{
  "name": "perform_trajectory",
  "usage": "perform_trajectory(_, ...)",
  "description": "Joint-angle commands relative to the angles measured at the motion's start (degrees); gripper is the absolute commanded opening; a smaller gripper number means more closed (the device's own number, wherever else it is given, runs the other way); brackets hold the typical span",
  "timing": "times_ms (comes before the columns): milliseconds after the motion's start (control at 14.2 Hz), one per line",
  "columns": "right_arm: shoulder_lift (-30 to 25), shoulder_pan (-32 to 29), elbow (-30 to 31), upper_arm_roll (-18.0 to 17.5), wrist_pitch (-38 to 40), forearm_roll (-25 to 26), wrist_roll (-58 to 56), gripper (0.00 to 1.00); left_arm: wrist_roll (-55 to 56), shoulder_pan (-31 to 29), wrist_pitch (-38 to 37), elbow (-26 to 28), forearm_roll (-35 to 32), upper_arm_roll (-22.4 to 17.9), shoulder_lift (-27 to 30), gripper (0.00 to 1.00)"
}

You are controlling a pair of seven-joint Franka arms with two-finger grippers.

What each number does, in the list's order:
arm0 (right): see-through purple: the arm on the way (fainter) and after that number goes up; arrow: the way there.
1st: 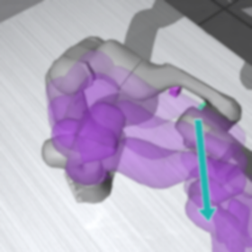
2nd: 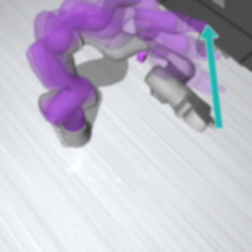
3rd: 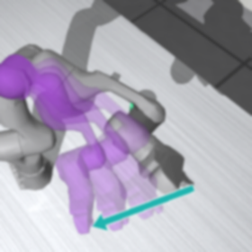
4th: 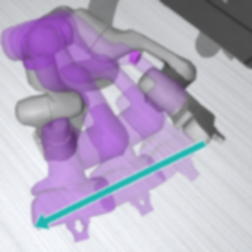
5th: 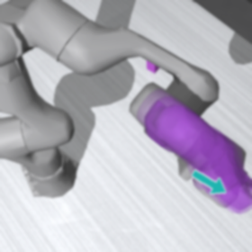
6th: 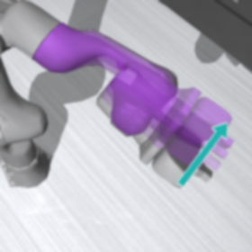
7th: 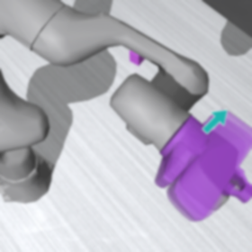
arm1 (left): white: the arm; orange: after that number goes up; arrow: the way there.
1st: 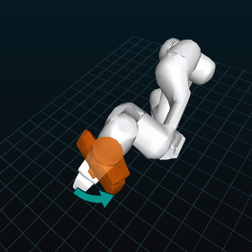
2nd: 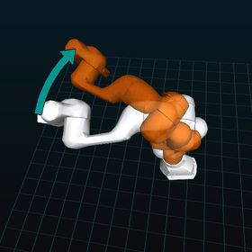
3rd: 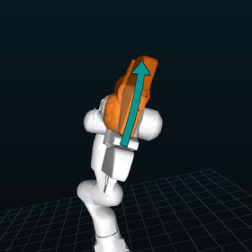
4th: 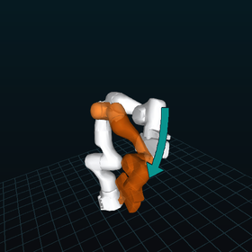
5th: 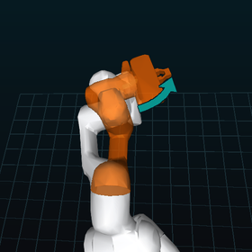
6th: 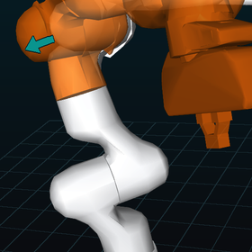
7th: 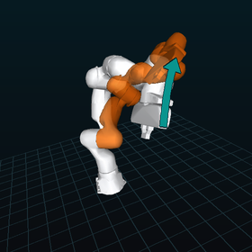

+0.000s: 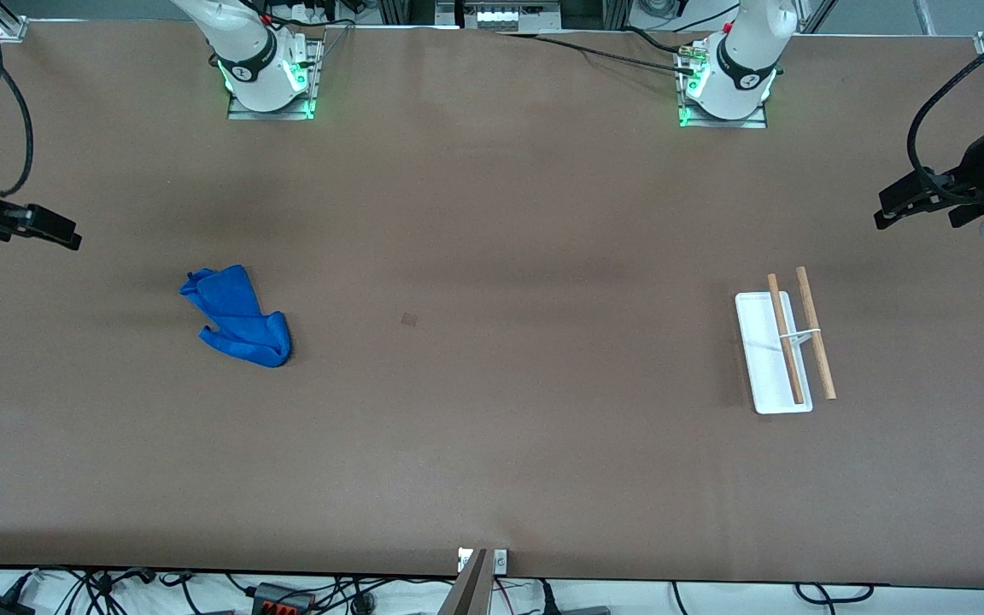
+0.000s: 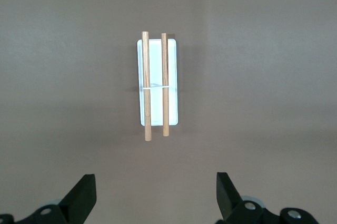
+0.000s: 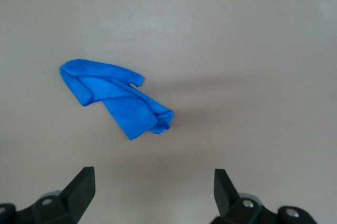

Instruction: Pass towel and hang on rack

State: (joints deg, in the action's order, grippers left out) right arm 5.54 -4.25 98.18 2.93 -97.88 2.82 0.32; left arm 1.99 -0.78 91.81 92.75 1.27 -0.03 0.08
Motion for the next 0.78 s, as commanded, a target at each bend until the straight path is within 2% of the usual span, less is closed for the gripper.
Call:
perform_trajectory(0,6.48,-2.33,-0.71,-0.29,0.24,-0.62,-0.75,1.0,-1.29,-0.45,0.13,-0.2,1.01,0.12,-0.08,1.0)
perform_trajectory(282,14.92,-2.6,-0.44,-0.3,1.64,-0.62,-10.91,1.0,-1.29,-0.54,-0.31,-1.25,1.01,-0.14,-0.96,1.0)
perform_trajectory(705,21.88,-2.07,0.25,-0.47,1.21,-0.18,-31.05,1.0,-1.02,-0.63,-0.49,-1.17,1.1,-0.49,-0.96,1.0)
